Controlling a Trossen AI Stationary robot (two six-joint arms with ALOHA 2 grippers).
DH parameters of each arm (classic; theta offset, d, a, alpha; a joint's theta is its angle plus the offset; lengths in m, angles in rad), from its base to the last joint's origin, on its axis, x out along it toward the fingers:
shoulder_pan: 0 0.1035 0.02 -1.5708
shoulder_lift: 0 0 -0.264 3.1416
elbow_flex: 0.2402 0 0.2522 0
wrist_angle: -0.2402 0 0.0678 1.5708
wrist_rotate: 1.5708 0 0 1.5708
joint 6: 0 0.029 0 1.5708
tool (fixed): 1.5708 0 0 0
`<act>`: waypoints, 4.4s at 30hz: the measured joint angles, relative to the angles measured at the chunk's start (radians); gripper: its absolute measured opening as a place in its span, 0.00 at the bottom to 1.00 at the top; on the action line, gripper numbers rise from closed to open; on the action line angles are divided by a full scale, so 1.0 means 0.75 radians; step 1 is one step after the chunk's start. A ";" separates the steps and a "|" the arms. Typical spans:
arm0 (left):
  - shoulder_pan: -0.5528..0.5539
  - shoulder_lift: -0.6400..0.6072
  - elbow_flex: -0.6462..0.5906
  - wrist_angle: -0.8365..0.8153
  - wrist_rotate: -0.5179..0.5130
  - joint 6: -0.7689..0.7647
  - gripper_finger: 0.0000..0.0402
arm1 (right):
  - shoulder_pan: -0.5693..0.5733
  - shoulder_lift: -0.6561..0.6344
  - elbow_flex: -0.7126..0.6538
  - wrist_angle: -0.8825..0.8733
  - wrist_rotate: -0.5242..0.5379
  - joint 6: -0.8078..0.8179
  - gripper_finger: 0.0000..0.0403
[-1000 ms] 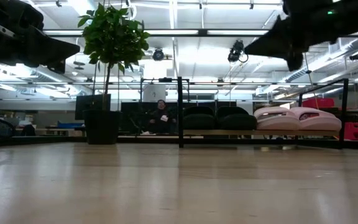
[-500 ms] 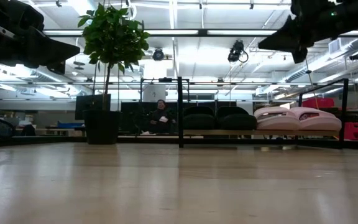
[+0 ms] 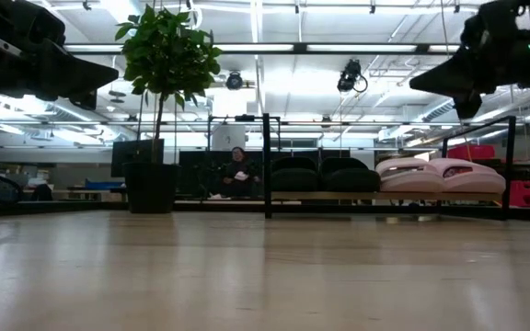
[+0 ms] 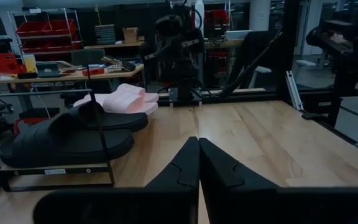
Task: Pick and place slides into the shelf
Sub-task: Return to Home Position
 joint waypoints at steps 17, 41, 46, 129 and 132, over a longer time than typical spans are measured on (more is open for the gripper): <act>0.000 0.000 0.000 -0.002 0.001 0.001 0.04 | 0.001 -0.272 -0.180 0.281 -0.357 -0.010 0.00; 0.000 0.001 0.001 -0.013 0.001 0.001 0.04 | 0.081 -0.275 -0.201 0.031 -0.375 0.106 0.00; 0.000 0.001 0.001 -0.015 0.001 0.001 0.01 | 0.081 -0.275 -0.201 0.026 -0.402 0.044 0.00; -0.001 0.001 0.000 0.005 -0.034 -0.106 0.08 | 0.079 -0.272 -0.202 -0.072 -0.391 -0.337 0.03; -0.001 0.001 0.000 0.005 -0.034 -0.106 0.06 | 0.079 -0.272 -0.202 -0.073 -0.391 -0.337 0.03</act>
